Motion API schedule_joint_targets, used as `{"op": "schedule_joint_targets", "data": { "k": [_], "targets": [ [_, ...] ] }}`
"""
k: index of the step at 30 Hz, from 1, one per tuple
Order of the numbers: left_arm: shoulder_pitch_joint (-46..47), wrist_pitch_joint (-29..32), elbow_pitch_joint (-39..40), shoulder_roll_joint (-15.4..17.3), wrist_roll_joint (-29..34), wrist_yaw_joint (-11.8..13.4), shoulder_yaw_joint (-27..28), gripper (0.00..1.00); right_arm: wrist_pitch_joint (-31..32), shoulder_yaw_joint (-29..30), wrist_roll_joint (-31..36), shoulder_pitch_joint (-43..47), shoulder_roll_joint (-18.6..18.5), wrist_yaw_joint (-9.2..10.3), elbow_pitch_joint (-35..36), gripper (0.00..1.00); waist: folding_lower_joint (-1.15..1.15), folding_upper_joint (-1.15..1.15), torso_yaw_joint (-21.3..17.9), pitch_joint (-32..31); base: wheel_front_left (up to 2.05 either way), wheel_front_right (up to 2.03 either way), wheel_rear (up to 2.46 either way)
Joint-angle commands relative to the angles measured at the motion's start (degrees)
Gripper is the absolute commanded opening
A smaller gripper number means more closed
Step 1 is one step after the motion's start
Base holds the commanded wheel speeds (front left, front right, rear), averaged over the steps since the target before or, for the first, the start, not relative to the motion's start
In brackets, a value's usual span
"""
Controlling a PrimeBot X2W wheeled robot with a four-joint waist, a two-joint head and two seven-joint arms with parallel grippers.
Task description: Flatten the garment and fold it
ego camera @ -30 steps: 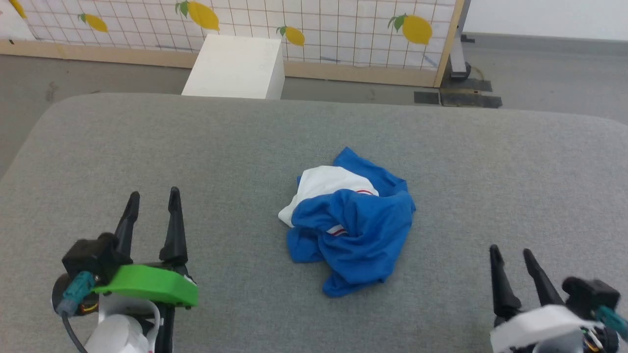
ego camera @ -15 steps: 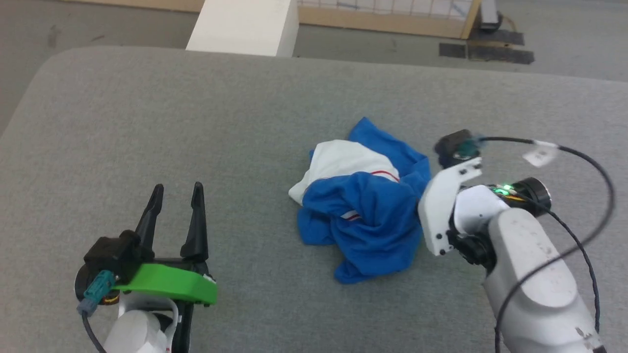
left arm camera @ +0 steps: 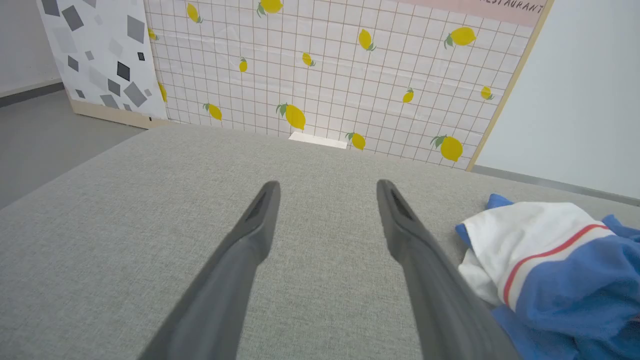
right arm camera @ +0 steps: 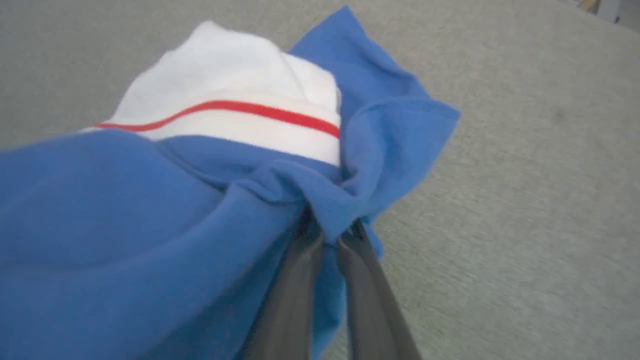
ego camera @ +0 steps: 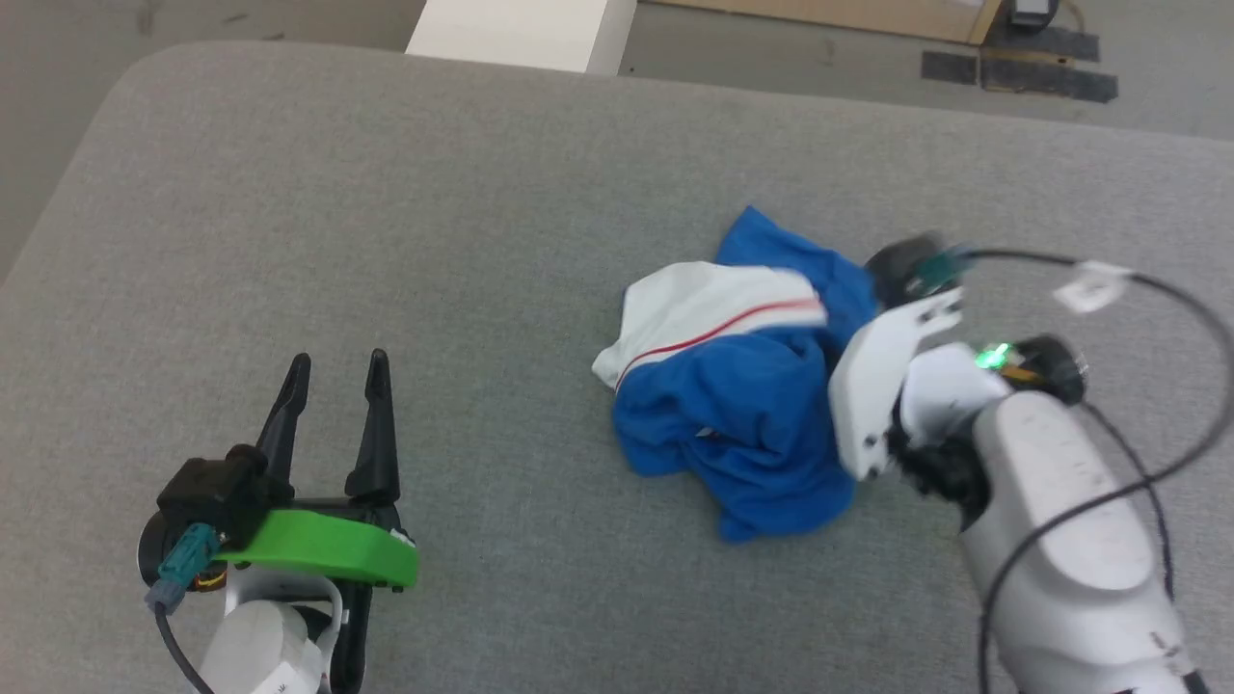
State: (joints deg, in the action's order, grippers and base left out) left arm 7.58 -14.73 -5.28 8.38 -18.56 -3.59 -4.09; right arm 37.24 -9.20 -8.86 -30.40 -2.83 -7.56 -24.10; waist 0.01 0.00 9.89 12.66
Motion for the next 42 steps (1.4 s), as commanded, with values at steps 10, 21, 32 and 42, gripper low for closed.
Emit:
{"op": "schedule_joint_targets", "data": {
  "k": [10, 21, 32, 42],
  "targets": [
    [-2.22, -0.27, -1.43, -1.73, 2.48, -1.45, 0.83, 1.0, -5.59, 20.7, -5.07, 18.76, -0.05, 0.08, 17.16, 0.0, -0.01, 0.0, -4.96, -6.63, 0.0, 0.0, 0.0],
    [-2.85, -0.27, -4.6, -2.18, 1.15, -2.01, 0.75, 1.0, -18.87, 21.93, -18.18, 32.02, -0.05, 0.08, 18.21, 1.0, -0.01, 0.0, -5.89, -8.96, 0.0, 0.0, 0.0],
    [-3.9, -0.27, -3.86, -1.99, 0.65, -1.39, 1.23, 1.0, -9.49, 15.77, -11.64, 28.52, -0.05, 0.08, 26.83, 1.0, -0.01, 0.0, -5.02, -8.6, 0.0, 0.0, 0.0],
    [-1.74, -0.27, -4.26, -2.13, 0.13, -1.91, 0.01, 1.0, 4.87, 12.95, -0.83, 18.56, -0.05, 0.08, 18.29, 1.0, -0.01, 0.0, -2.3, -5.28, 0.0, 0.0, 0.0]
  ]
}}
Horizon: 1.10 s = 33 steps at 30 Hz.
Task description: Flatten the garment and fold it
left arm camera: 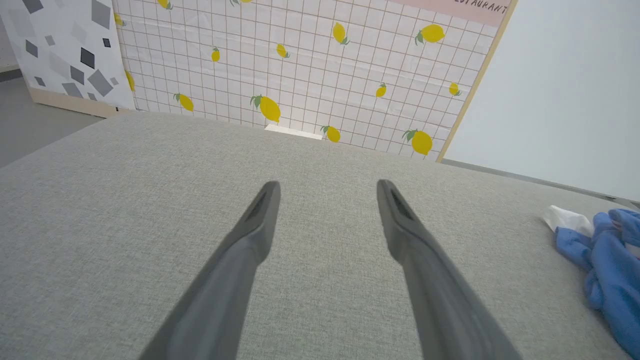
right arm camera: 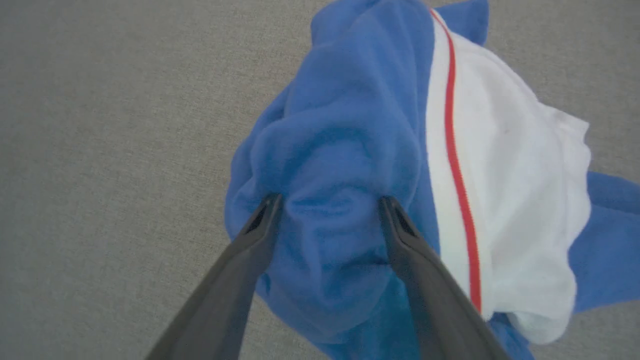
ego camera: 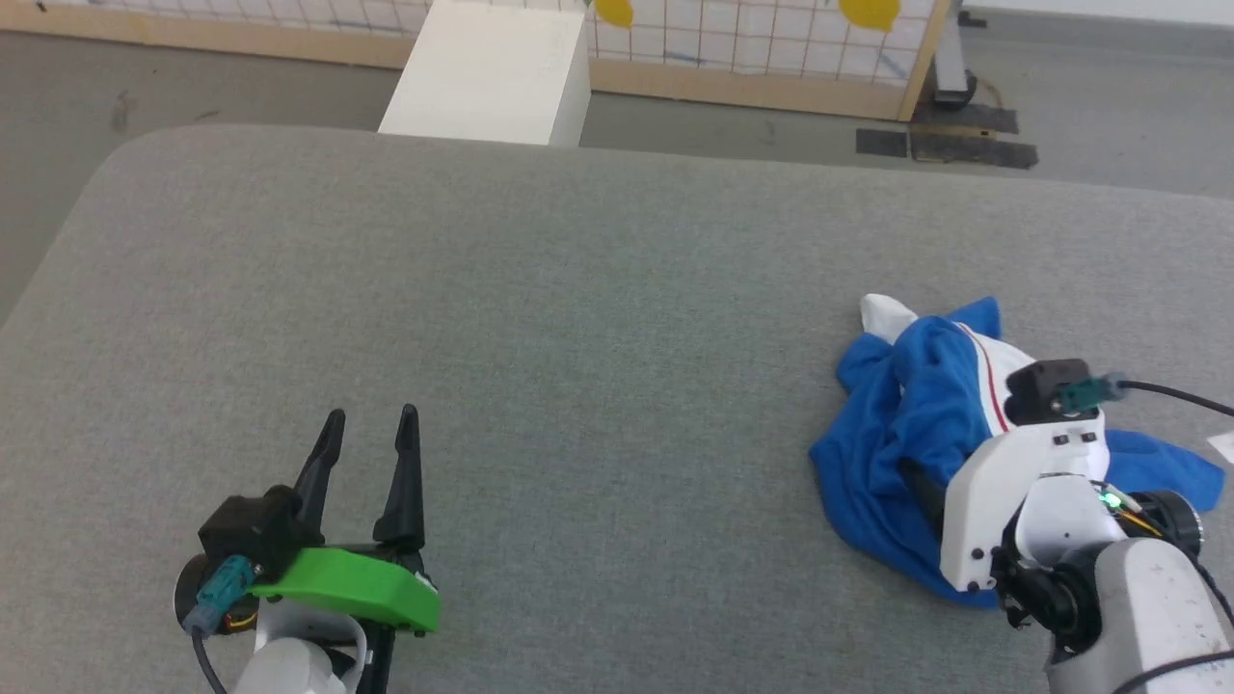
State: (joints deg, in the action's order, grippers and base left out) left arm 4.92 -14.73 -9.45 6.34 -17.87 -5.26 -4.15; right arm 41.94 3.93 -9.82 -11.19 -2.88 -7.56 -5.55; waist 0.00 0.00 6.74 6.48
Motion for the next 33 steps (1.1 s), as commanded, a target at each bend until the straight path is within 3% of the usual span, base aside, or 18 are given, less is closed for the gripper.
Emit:
{"op": "schedule_joint_targets", "data": {
  "k": [1, 2, 3, 9, 15, 20, 21, 22, 23, 28, 33],
  "targets": [
    [1.07, -0.27, -0.19, -0.09, -0.61, -0.29, 0.03, 1.0, 0.6, -0.21, 0.23, -1.05, 0.01, 0.08, -0.89, 0.88, 0.0, 0.0, 1.09, 1.1, 0.0, 0.0, 0.0],
    [1.22, -0.27, -0.31, -0.1, -0.64, -0.36, -0.02, 1.0, 0.63, -0.33, 0.4, -1.53, 0.01, 0.08, -1.4, 0.21, 0.0, 0.0, 1.33, 1.29, 0.0, 0.0, 0.0],
    [1.34, -0.27, -0.39, -0.11, -0.65, -0.4, -0.02, 1.0, 0.31, -0.68, 0.12, -1.91, 0.01, 0.08, -1.62, 0.0, 0.0, 0.0, 1.51, 1.43, 0.0, 0.0, 0.0],
    [1.54, -0.27, -0.42, -0.15, -0.87, -0.23, 1.07, 1.0, -3.74, -6.89, -8.52, -4.97, 0.01, 0.08, -0.36, 0.0, 0.0, 0.0, 1.74, 1.55, 0.0, 0.0, 0.0],
    [1.83, -0.27, -0.49, -0.11, -0.64, -0.36, 0.98, 1.0, -6.29, -21.83, -16.43, -8.16, 0.01, 0.08, -0.33, 0.0, 0.0, 0.0, 2.03, 1.28, 0.0, 0.0, 0.0],
    [2.39, -0.27, -0.69, -0.31, -0.76, -0.53, 0.67, 1.0, -7.35, -32.73, -20.72, -9.37, 0.01, 0.08, -4.26, 0.0, 0.0, 0.0, 2.8, 1.32, 0.0, 0.0, 0.0],
    [2.34, -0.27, -0.72, -0.33, -0.78, -0.55, 0.69, 1.0, -7.24, -34.31, -21.0, -9.57, 0.01, 0.08, -5.2, 0.06, 0.0, 0.0, 2.85, 1.3, 0.0, 0.0, 0.0],
    [2.23, -0.27, -0.77, -0.35, -0.8, -0.58, 0.72, 1.0, -7.09, -36.29, -20.89, -9.93, 0.01, 0.08, -6.31, 0.86, 0.0, 0.0, 2.91, 1.29, 0.0, 0.0, 0.0],
    [2.15, -0.27, -0.88, -0.36, -0.81, -0.6, 0.7, 1.0, -7.33, -37.37, -21.16, -10.11, 0.01, 0.08, -6.93, 1.0, 0.0, 0.0, 3.0, 1.21, 0.0, 0.0, 0.0],
    [1.65, -0.27, -1.34, -0.17, -0.83, -0.66, 0.84, 1.0, -12.06, -37.02, -24.77, -11.26, 0.01, 0.08, -6.75, 1.0, 0.0, 0.0, 2.8, 0.38, 0.0, 0.0, 0.0],
    [0.99, -0.27, -1.6, 0.1, -0.74, -0.53, 0.91, 1.0, -19.94, -27.28, -23.42, -11.61, 0.01, 0.08, -4.28, 1.0, 0.0, 0.0, 1.8, -1.34, 0.0, 0.0, 0.0]
  ]
}}
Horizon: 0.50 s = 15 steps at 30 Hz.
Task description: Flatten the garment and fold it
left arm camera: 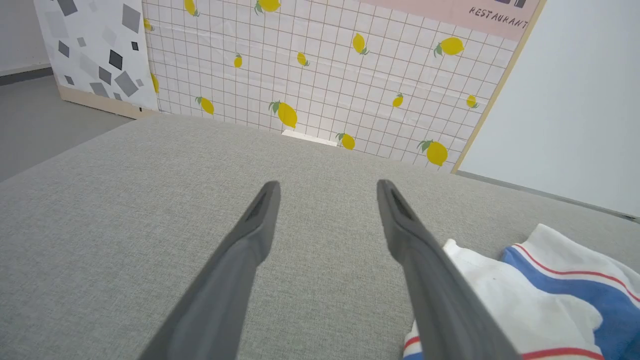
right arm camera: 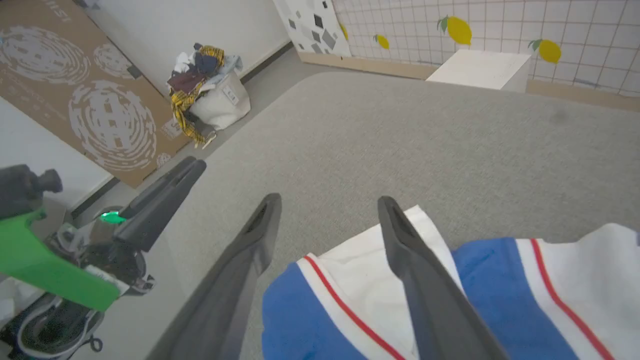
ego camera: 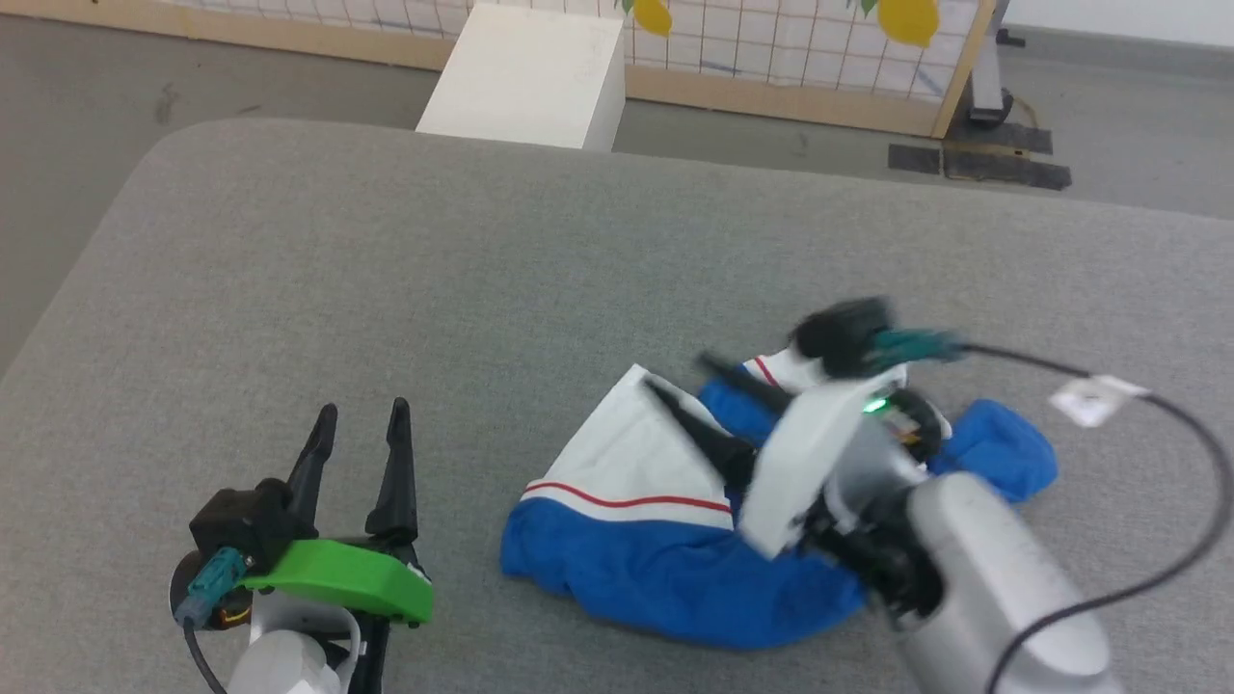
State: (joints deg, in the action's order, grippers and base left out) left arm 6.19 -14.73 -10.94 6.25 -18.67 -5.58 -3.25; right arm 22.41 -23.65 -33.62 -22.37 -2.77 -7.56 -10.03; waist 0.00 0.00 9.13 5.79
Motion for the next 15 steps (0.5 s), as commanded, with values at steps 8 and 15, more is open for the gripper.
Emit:
{"op": "schedule_joint_targets", "data": {
  "k": [8, 15],
  "targets": [
    [-1.56, -0.12, -0.04, 0.26, -0.09, 0.36, -0.29, 1.0, -4.52, 21.81, 8.6, 7.46, -0.1, 0.08, 5.55, 1.0, 0.0, 0.0, -2.68, -2.9, 0.0, 0.0, 0.0],
    [-1.81, 0.61, 0.59, 0.17, -0.79, 0.89, -0.55, 1.0, -1.97, 33.61, 15.18, 19.21, -0.1, 0.08, 9.94, 1.0, 0.0, 0.0, -4.47, -3.05, 0.0, 0.0, 0.0]
  ]
}}
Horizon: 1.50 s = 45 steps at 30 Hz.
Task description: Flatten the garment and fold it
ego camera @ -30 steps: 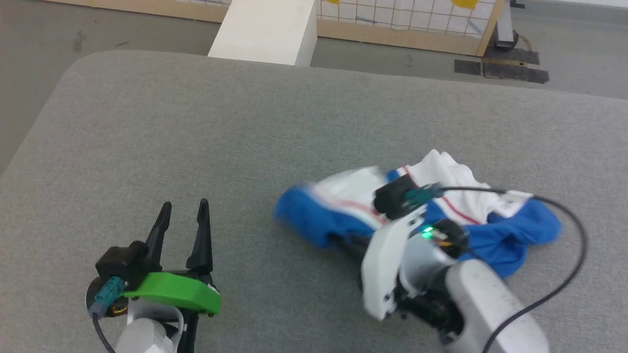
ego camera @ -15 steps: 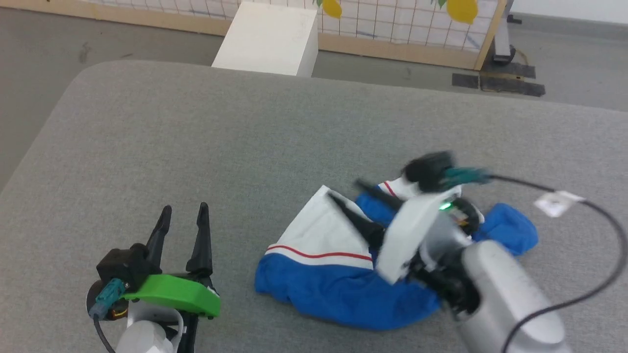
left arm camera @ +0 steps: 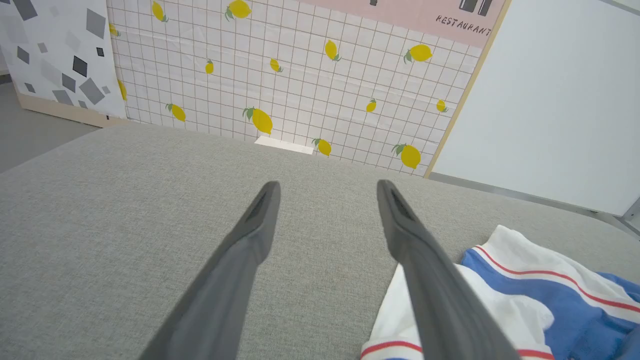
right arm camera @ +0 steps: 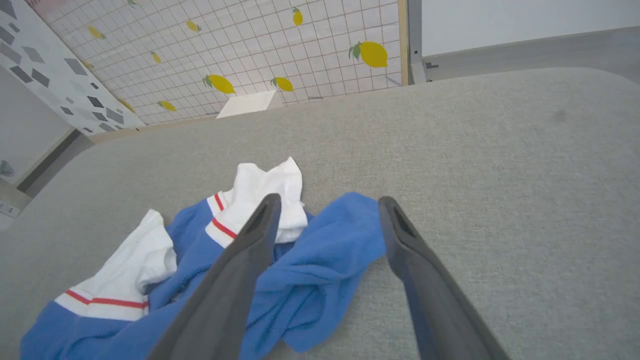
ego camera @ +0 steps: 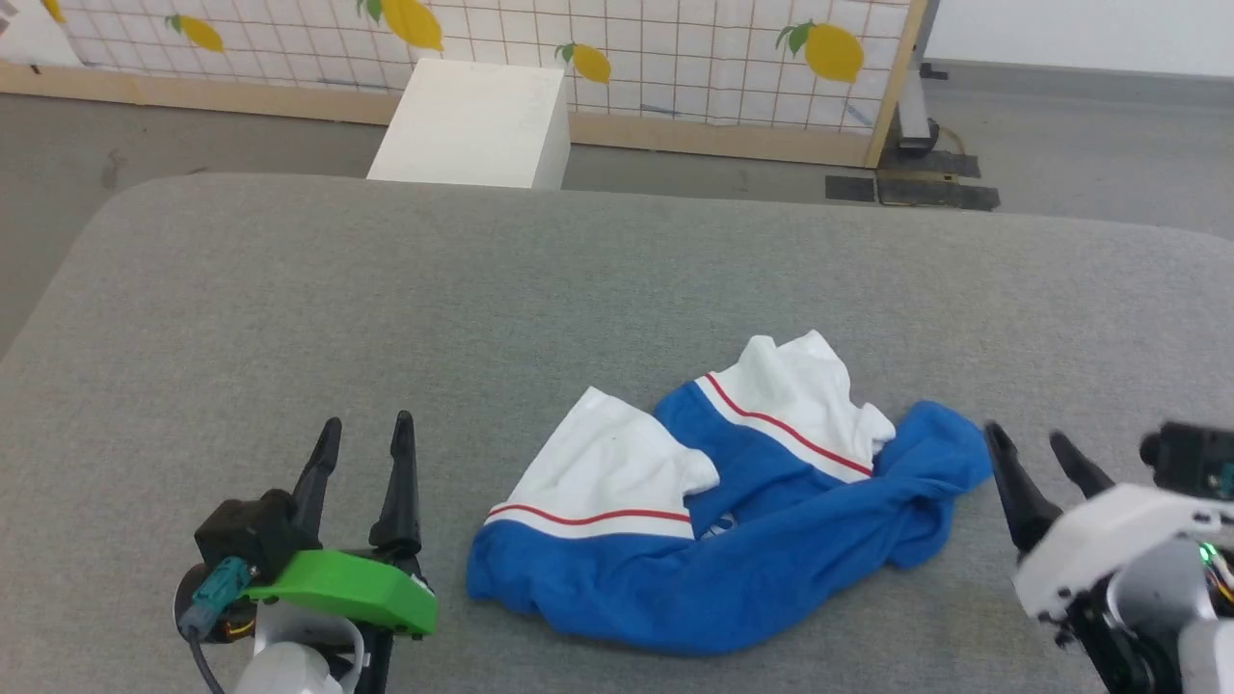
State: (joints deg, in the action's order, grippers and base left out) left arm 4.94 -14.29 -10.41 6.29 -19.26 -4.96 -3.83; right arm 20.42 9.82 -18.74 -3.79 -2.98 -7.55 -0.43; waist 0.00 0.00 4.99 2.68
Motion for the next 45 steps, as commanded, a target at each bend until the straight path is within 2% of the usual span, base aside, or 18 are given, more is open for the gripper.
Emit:
{"op": "schedule_joint_targets", "data": {
  "k": [1, 5, 7, 13, 16, 18, 21, 30, 31, 32, 33, 37, 39, 42, 43, 45],
  "targets": [
    [-0.38, 0.53, -0.07, 0.17, -0.17, 0.33, -0.1, 1.0, -0.17, 0.78, -0.35, 1.51, 0.11, 0.06, 0.47, 1.0, 0.0, 0.0, -0.44, 0.11, 0.0, 0.0, 0.0],
    [2.24, 4.15, -0.65, 0.11, -0.74, 0.28, -1.13, 1.0, -1.05, 1.65, -2.98, 4.22, 0.11, 0.06, 0.58, 1.0, 0.0, 0.0, -1.07, 0.87, 0.0, 0.0, 0.0],
    [5.6, 8.7, -1.55, 0.65, -0.76, 0.07, -2.32, 1.0, -1.44, 1.62, -3.5, 4.74, 0.11, 0.06, 0.81, 1.0, 0.0, 0.0, -1.4, 1.77, 0.0, 0.0, 0.0],
    [20.96, 30.2, -8.02, 1.66, -2.07, -0.42, -6.42, 1.0, -1.63, 1.59, -3.42, 3.36, 0.11, 0.06, 2.31, 1.0, 0.0, 0.0, -3.16, 5.41, 0.0, 0.0, 0.0],
    [27.88, 43.13, -13.16, 2.11, -1.47, -0.66, -9.96, 1.0, -1.51, 1.65, -3.13, 2.11, 0.11, 0.06, 3.0, 1.0, 0.0, 0.0, -4.67, 7.52, 0.0, 0.0, 0.0],
    [30.53, 48.65, -15.91, 2.59, -0.49, -0.83, -11.99, 1.0, -1.57, 1.7, -3.18, 1.5, 0.11, 0.06, 3.12, 1.0, 0.0, 0.0, -5.68, 8.69, 0.0, 0.0, 0.0],
    [32.65, 53.35, -19.03, 3.23, 0.44, -1.08, -14.04, 1.0, -1.84, 1.65, -3.33, 0.97, 0.11, 0.06, 3.19, 1.0, 0.0, 0.0, -7.09, 10.51, 0.0, 0.0, 0.0],
    [32.1, 56.55, -23.9, 3.61, 0.25, -2.04, -18.67, 1.0, -3.32, 1.92, -4.28, 0.35, 0.11, 0.06, 2.13, 1.0, 0.0, 0.0, -8.39, 13.15, 0.0, 0.0, 0.0],
    [31.95, 56.66, -24.23, 3.69, 0.24, -2.1, -19.16, 0.97, -3.45, 1.98, -4.29, 0.29, 0.11, 0.06, 2.02, 1.0, 0.0, 0.0, -8.3, 13.24, 0.0, 0.0, 0.0],
    [31.76, 56.27, -24.52, 3.73, 0.21, -2.16, -19.63, 0.29, -3.59, 2.01, -4.3, 0.19, 0.11, 0.06, 1.86, 1.0, 0.0, 0.0, -8.16, 13.3, 0.0, 0.0, 0.0],
    [31.53, 55.88, -24.78, 3.66, -0.07, -2.2, -19.84, 0.0, -3.7, 1.92, -4.36, 0.06, 0.11, 0.06, 1.74, 1.0, 0.0, 0.0, -8.02, 13.29, 0.0, 0.0, 0.0],
    [31.1, 52.0, -24.55, 2.93, -2.98, -2.36, -19.06, 0.0, -4.19, 1.82, -4.46, -0.15, 0.11, 0.06, 0.87, 1.0, 0.0, 0.0, -6.62, 12.59, 0.0, 0.0, 0.0],
    [31.33, 48.38, -23.42, 2.51, -5.47, -2.38, -16.62, 0.0, -4.19, 1.6, -4.31, -0.08, 0.11, 0.06, 0.37, 1.0, 0.0, 0.0, -5.73, 11.92, 0.0, 0.0, 0.0],
    [30.97, 42.6, -20.2, 1.87, -10.27, -2.08, -11.2, 0.0, -4.29, 1.4, -4.2, 0.03, 0.11, 0.06, -0.44, 1.0, 0.0, 0.0, -4.32, 10.53, 0.0, 0.0, 0.0],
    [29.55, 39.77, -17.4, 1.92, -13.15, -1.51, -7.7, 0.0, -4.27, 1.26, -4.28, 0.24, 0.11, 0.06, -0.95, 1.0, 0.0, 0.0, -3.38, 9.36, 0.0, 0.0, 0.0],
    [27.13, 37.71, -14.14, 2.89, -14.63, -0.3, -4.82, 0.0, -4.24, 1.31, -4.22, 0.54, 0.11, 0.06, -1.25, 1.0, 0.0, 0.0, -2.31, 8.27, 0.0, 0.0, 0.0]
  ]
}}
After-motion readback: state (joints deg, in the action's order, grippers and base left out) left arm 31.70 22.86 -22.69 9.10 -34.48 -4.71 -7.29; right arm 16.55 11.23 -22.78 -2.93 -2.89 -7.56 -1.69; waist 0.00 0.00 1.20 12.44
